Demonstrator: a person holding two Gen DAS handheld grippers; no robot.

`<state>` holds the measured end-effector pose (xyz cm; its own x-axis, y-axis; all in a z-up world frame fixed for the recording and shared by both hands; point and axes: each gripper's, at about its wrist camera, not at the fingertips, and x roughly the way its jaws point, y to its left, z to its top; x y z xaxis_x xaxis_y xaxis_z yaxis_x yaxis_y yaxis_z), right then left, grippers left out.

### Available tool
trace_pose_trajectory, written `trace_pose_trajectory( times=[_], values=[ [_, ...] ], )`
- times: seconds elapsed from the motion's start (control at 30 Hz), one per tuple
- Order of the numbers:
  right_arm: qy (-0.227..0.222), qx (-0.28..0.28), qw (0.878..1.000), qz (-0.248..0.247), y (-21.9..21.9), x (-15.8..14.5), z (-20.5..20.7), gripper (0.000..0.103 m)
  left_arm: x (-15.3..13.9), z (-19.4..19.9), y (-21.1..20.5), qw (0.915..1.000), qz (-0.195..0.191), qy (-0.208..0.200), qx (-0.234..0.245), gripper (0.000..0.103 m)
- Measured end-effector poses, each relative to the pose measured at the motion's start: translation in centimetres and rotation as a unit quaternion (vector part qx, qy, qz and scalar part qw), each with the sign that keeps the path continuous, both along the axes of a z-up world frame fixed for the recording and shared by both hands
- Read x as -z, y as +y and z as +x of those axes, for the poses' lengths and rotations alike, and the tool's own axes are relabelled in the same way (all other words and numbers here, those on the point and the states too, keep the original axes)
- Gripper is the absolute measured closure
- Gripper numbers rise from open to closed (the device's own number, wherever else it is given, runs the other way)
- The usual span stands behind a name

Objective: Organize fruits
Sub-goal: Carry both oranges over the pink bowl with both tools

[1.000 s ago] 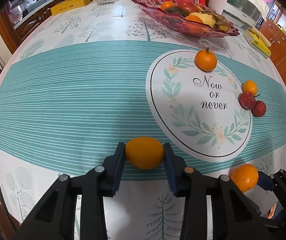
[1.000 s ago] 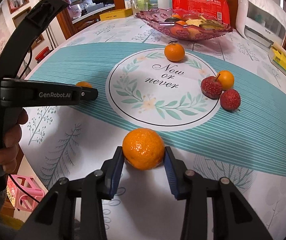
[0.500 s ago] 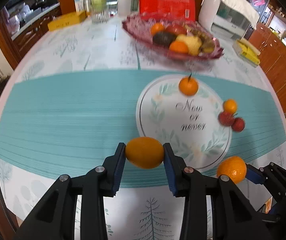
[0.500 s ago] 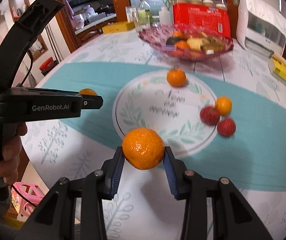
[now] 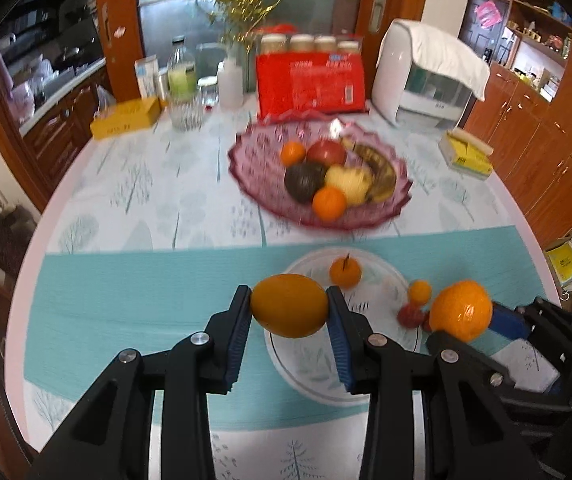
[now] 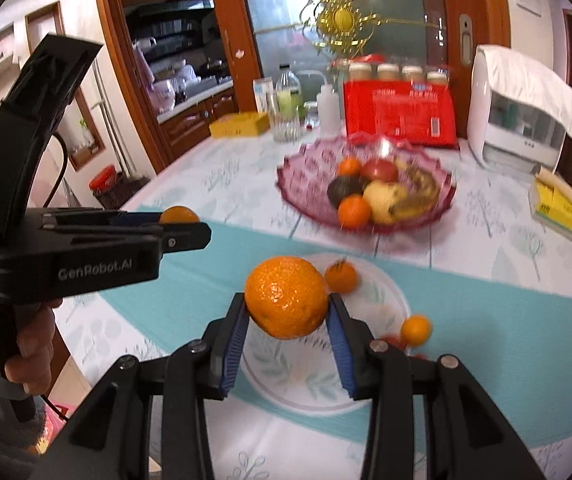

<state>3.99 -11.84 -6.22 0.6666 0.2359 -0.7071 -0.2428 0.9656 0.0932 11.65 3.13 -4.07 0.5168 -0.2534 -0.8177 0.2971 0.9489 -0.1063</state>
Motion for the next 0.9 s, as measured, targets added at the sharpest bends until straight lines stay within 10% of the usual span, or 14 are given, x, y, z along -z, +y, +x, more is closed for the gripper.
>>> trace_pose_trajectory(
  times=[0.53,0.9],
  values=[
    [-0.087,0.030,0.996,-0.021,-3.6,-10.6,11.5,0.063,-7.6,9.8,-1.9,0.9952,0.029,-0.094,0.004,0.067],
    [-0.013,0.045,0.998,0.043,-3.5,-5.8,22.9,0.063,-1.1,18.1,-3.7,0.9980,0.045,-0.044,0.004,0.067]
  ],
)
